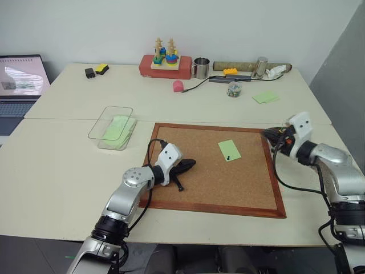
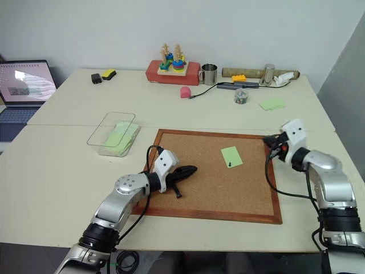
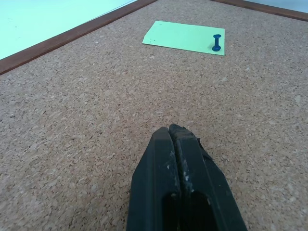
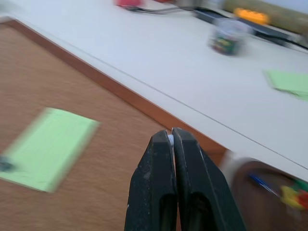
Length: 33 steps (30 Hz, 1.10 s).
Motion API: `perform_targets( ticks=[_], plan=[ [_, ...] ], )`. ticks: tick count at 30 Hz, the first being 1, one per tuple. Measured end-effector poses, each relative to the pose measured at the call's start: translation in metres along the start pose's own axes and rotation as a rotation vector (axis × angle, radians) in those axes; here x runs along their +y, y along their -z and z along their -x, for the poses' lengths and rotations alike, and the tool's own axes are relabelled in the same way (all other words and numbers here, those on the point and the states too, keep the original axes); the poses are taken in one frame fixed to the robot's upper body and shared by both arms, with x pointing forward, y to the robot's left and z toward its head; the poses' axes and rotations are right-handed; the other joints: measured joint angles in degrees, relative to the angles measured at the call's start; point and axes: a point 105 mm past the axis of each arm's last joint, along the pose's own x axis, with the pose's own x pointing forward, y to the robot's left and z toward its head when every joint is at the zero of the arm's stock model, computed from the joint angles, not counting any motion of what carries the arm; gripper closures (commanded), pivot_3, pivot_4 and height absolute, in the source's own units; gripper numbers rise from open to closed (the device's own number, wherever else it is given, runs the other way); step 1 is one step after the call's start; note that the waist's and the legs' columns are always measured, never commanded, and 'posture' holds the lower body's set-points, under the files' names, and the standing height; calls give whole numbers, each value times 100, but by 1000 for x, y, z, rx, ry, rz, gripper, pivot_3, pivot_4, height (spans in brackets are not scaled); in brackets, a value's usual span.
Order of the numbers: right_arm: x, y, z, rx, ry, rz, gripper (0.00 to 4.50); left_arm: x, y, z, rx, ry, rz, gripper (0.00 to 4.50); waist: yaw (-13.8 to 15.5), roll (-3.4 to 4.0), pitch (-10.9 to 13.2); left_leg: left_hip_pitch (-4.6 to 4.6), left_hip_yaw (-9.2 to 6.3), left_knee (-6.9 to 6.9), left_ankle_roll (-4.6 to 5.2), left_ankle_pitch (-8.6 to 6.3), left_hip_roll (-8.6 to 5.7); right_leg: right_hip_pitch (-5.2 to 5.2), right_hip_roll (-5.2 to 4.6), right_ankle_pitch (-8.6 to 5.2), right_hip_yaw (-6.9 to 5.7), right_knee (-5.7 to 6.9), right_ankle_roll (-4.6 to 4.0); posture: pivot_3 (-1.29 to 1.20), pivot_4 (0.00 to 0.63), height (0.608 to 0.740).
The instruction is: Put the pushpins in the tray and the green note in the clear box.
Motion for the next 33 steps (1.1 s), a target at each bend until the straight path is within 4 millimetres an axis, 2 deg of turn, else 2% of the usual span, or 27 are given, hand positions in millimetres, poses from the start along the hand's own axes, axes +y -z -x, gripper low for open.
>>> perform_targets(
  ticks=[3,7,8,9,13,18,19,21,22,24,26,28,33],
  plan=[
    [-14,11,-1,45,73,22,4495,0,0,0,0,1,0,4500,-2,1,-1,0,3,2,0,0,-1,0,-1,1,3,1,-1,0,150,740],
    [-23,21,-3,78,115,35,3806,-1,0,-1,0,2,-2,4500,-2,2,-1,0,5,2,0,0,-1,0,-1,1,5,0,-1,0,150,740],
    [-26,23,-4,86,126,41,3453,0,0,-1,1,2,-3,4500,-1,2,-1,0,5,2,0,0,-1,0,-1,1,5,0,-2,0,150,740],
    [-26,23,-4,88,128,43,3397,0,0,-1,1,2,-3,4500,-1,2,-1,0,5,2,0,0,-1,0,-1,1,5,0,-2,0,150,740],
    [-28,22,-5,77,135,55,2633,0,0,-1,2,1,-4,4500,-1,2,-1,0,5,2,0,0,-1,1,-1,2,5,0,-3,0,150,740],
    [-30,9,-6,26,152,78,1606,0,0,-1,2,0,-5,4500,-1,2,-1,0,4,2,0,0,-1,1,-1,2,4,1,-3,0,150,740],
    [-27,2,-5,3,131,81,1606,0,0,-1,1,0,-5,4500,-2,3,-1,-1,4,2,0,0,-1,0,-1,2,5,0,-2,0,150,740],
    [-11,-15,-3,-65,42,91,1606,-1,0,0,2,0,-5,4500,-2,4,-2,0,1,1,0,0,0,1,0,1,3,0,-1,0,150,740],
    [-9,-17,-2,-74,30,92,1606,-1,0,0,2,0,-5,4500,-2,4,-2,-1,1,2,0,0,0,1,0,0,3,1,0,0,150,740],
    [16,-26,6,-113,-100,90,1606,-1,-1,-1,0,2,-7,4500,16,3,-2,-1,-11,1,0,0,-1,10,-1,-1,-10,-5,2,0,150,740],
    [49,-21,11,-108,-250,76,1606,-1,0,-1,3,4,-8,4500,2,4,-2,3,-13,1,0,-1,2,17,1,-4,-12,-9,6,0,150,740],
    [73,-10,13,-83,-344,45,1606,-2,0,-2,5,6,-9,4500,6,5,-3,4,-14,3,0,-1,-1,17,-2,-8,-11,-7,13,0,150,740],
    [111,-2,7,-72,-455,1,1606,-1,0,-2,8,8,-9,4500,4,5,-3,9,-14,5,0,-1,0,20,0,-8,-12,-6,14,0,150,740]
  ],
)
